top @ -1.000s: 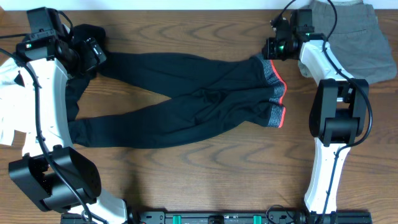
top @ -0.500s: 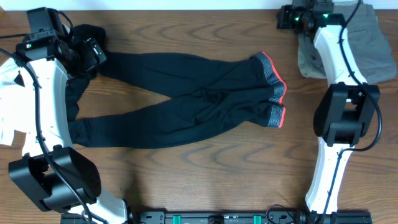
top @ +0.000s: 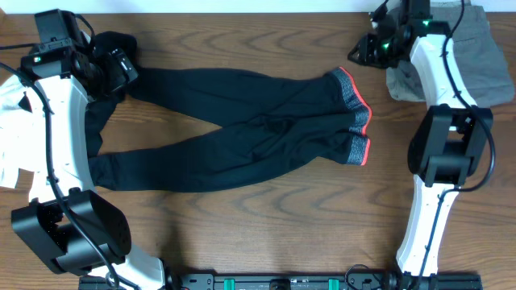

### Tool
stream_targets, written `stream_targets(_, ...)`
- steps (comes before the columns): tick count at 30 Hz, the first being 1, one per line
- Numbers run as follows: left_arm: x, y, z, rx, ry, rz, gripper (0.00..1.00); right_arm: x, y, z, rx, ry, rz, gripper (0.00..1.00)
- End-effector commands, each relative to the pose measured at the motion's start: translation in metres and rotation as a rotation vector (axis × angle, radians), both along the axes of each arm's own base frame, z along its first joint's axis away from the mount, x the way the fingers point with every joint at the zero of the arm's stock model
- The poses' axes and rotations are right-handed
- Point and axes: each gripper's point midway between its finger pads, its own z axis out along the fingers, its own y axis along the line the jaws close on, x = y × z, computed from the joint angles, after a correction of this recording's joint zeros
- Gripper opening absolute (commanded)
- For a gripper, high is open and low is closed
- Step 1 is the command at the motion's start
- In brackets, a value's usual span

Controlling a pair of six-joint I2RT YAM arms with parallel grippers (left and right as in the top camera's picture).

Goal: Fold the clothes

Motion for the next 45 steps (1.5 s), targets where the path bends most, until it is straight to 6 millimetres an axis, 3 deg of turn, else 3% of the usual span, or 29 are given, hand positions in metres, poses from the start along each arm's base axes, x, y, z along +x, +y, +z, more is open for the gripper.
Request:
stream_targets(1, -0.001, 0.0, -0.006, -0.006, 0.016, 0.006, 0.98, -0.01, 0.01, -0.037, 0.054, 0.076, 0.033, 0.36)
stream_targets(6, -0.001, 0.0, -0.006, -0.006, 0.016, 0.006, 0.98, -0.016, 0.019, -0.061, 0.119, 0.126, 0.057, 0.37)
stream_targets(13, -0.001, 0.0, -0.006, -0.006, 0.016, 0.006, 0.98, -0.018, 0.029, -0.059, 0.178, 0.115, 0.098, 0.33)
stream_targets(16, -0.001, 0.0, -0.006, -0.007, 0.016, 0.006, 0.98, -0.017, 0.035, -0.054, 0.217, 0.101, 0.118, 0.22)
stream_targets(18, -0.001, 0.0, -0.006, -0.006, 0.016, 0.006, 0.98, -0.016, 0.036, -0.052, 0.233, 0.091, 0.122, 0.01)
stream_targets(23, -0.001, 0.0, -0.006, -0.006, 0.016, 0.006, 0.98, -0.001, 0.03, -0.04, 0.227, 0.021, 0.122, 0.01)
stream_targets(27, -0.001, 0.0, -0.006, -0.007, 0.016, 0.005, 0.98, 0.024, 0.016, -0.007, 0.202, -0.099, 0.114, 0.01)
stream_targets(32, -0.001, 0.0, -0.006, -0.007, 0.016, 0.006, 0.98, 0.055, -0.025, 0.03, 0.064, -0.194, -0.015, 0.01)
stream_targets(35, -0.001, 0.0, -0.006, -0.006, 0.016, 0.006, 0.98, 0.065, -0.048, 0.033, -0.037, -0.197, -0.117, 0.01)
stream_targets(40, -0.001, 0.0, -0.006, -0.006, 0.015, 0.006, 0.98, 0.063, -0.078, 0.011, -0.198, -0.142, -0.245, 0.01)
stream_targets(42, 0.0, 0.001, -0.006, -0.005, 0.012, 0.006, 0.98, 0.063, -0.081, 0.006, -0.222, -0.14, -0.254, 0.34)
stream_targets(43, 0.001, 0.001, -0.005, -0.004, 0.009, 0.006, 0.98, 0.063, -0.082, 0.005, -0.228, -0.139, -0.256, 0.68)
stream_targets(45, 0.002, 0.001, -0.005, -0.003, 0.003, 0.006, 0.98, 0.063, -0.082, 0.005, -0.232, -0.138, -0.255, 0.91)
